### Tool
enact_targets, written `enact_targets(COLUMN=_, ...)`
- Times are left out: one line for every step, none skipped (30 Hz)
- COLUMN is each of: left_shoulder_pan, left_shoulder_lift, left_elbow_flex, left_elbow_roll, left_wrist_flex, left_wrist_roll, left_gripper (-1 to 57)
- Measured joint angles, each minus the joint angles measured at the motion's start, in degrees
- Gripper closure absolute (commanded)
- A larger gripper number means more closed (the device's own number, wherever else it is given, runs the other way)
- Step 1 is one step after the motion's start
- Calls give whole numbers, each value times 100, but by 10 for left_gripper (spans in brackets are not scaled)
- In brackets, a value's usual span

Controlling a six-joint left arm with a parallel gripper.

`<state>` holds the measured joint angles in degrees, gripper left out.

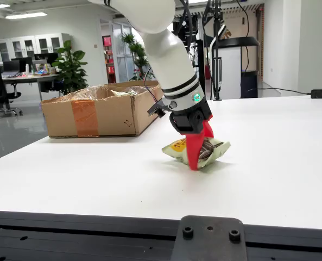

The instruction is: Grasp a snack and put it in the bin.

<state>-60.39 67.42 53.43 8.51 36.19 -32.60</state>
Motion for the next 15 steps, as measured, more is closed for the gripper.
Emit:
enact_targets(left_shoulder_pan=-5, left_shoulder_lift=-21, left_elbow_flex=-20, left_elbow_roll=2, left_wrist_flex=53, left_wrist_roll=6, left_gripper=476)
enact_targets(left_shoulder_pan=-10, left_shoulder_lift=-44, left_elbow_flex=-36, left_elbow_roll=3, left_wrist_flex=99, left_wrist_roll=11, left_gripper=480)
enact_targets(left_shoulder_pan=-14, left_shoulder_lift=-74, left_elbow_flex=-51, left_elbow_roll=5, left_wrist_flex=151, left_wrist_roll=15, left_gripper=483)
enact_targets(left_shoulder_pan=-17, left_shoulder_lift=-109, left_elbow_flex=-65, left_elbow_roll=9, left_wrist_flex=196, left_wrist_roll=18, left_gripper=485)
enact_targets(left_shoulder_pan=-19, left_shoulder_lift=-138, left_elbow_flex=-73, left_elbow_roll=11, left_wrist_flex=241, left_wrist_roll=21, left_gripper=488)
enact_targets(left_shoulder_pan=-19, left_shoulder_lift=-179, left_elbow_flex=-81, left_elbow_roll=15, left_wrist_flex=290, left_wrist_roll=26, left_gripper=491)
enact_targets(left_shoulder_pan=-17, left_shoulder_lift=-224, left_elbow_flex=-87, left_elbow_roll=22, left_wrist_flex=340, left_wrist_roll=35, left_gripper=494)
enact_targets(left_shoulder_pan=-11, left_shoulder_lift=-281, left_elbow_flex=-90, left_elbow_roll=39, left_wrist_flex=392, left_wrist_roll=41, left_gripper=496)
enact_targets(left_shoulder_pan=-6, left_shoulder_lift=-326, left_elbow_flex=-92, left_elbow_roll=57, left_wrist_flex=423, left_wrist_roll=44, left_gripper=499)
enact_targets(left_shoulder_pan=6, left_shoulder_lift=-395, left_elbow_flex=-95, left_elbow_roll=89, left_wrist_flex=475, left_wrist_roll=49, left_gripper=501)
enact_targets(left_shoulder_pan=24, left_shoulder_lift=-481, left_elbow_flex=-95, left_elbow_roll=125, left_wrist_flex=536, left_wrist_roll=53, left_gripper=504)
enact_targets(left_shoulder_pan=48, left_shoulder_lift=-570, left_elbow_flex=-95, left_elbow_roll=163, left_wrist_flex=588, left_wrist_roll=57, left_gripper=506)
enact_targets(left_shoulder_pan=74, left_shoulder_lift=-650, left_elbow_flex=-95, left_elbow_roll=198, left_wrist_flex=638, left_wrist_roll=59, left_gripper=509)
enact_targets(left_shoulder_pan=109, left_shoulder_lift=-735, left_elbow_flex=-96, left_elbow_roll=232, left_wrist_flex=682, left_wrist_roll=61, left_gripper=511)
enact_targets(left_shoulder_pan=157, left_shoulder_lift=-837, left_elbow_flex=-95, left_elbow_roll=273, left_wrist_flex=743, left_wrist_roll=62, left_gripper=513)
